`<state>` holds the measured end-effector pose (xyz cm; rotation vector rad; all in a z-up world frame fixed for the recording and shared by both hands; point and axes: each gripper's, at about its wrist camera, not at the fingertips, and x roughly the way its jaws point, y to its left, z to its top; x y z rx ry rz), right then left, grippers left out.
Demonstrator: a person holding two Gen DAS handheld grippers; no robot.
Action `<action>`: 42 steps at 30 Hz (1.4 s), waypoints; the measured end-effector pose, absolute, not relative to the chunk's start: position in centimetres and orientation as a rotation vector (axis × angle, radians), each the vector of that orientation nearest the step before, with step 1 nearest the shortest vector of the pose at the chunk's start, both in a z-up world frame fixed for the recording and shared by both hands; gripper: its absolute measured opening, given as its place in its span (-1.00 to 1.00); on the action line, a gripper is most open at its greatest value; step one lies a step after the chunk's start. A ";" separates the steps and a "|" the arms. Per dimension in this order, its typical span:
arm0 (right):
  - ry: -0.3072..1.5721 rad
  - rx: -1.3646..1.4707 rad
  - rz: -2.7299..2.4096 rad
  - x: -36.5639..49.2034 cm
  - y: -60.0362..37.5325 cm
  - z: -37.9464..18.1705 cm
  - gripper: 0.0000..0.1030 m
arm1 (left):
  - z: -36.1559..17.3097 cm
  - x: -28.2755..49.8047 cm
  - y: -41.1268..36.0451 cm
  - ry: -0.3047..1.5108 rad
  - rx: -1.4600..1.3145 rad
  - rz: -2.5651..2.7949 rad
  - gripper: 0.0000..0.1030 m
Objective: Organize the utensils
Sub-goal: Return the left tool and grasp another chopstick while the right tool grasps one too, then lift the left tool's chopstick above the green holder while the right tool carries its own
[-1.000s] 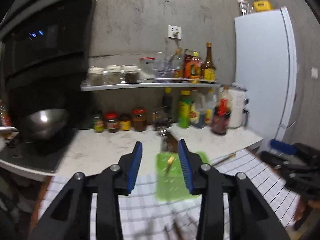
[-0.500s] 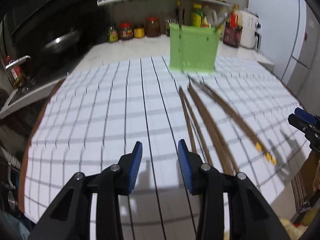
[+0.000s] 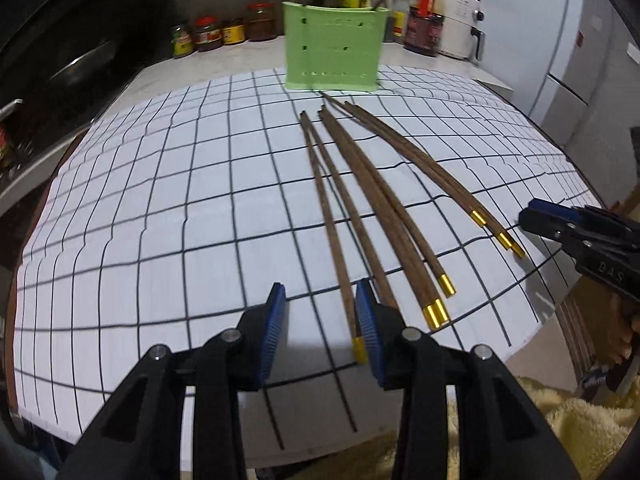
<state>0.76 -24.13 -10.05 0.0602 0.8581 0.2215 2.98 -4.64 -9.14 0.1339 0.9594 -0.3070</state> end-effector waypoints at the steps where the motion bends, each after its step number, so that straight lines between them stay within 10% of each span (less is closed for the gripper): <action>1: 0.871 0.065 0.225 1.0 -24.1 -10.3 -0.45 | -9.2 3.1 -4.8 0.965 0.132 -0.313 -0.29; 21: 0.920 -0.039 0.243 4.7 -22.0 -11.7 -0.72 | -10.4 5.4 -5.6 1.007 0.202 -0.249 -0.31; 24: 0.907 -0.065 0.233 5.1 -21.7 -11.8 -0.87 | -10.4 5.8 -5.3 0.998 0.211 -0.208 -0.74; 42: 0.868 0.036 0.121 5.6 -25.4 -12.1 -0.59 | -10.3 8.3 -1.7 0.955 0.133 -0.167 -0.80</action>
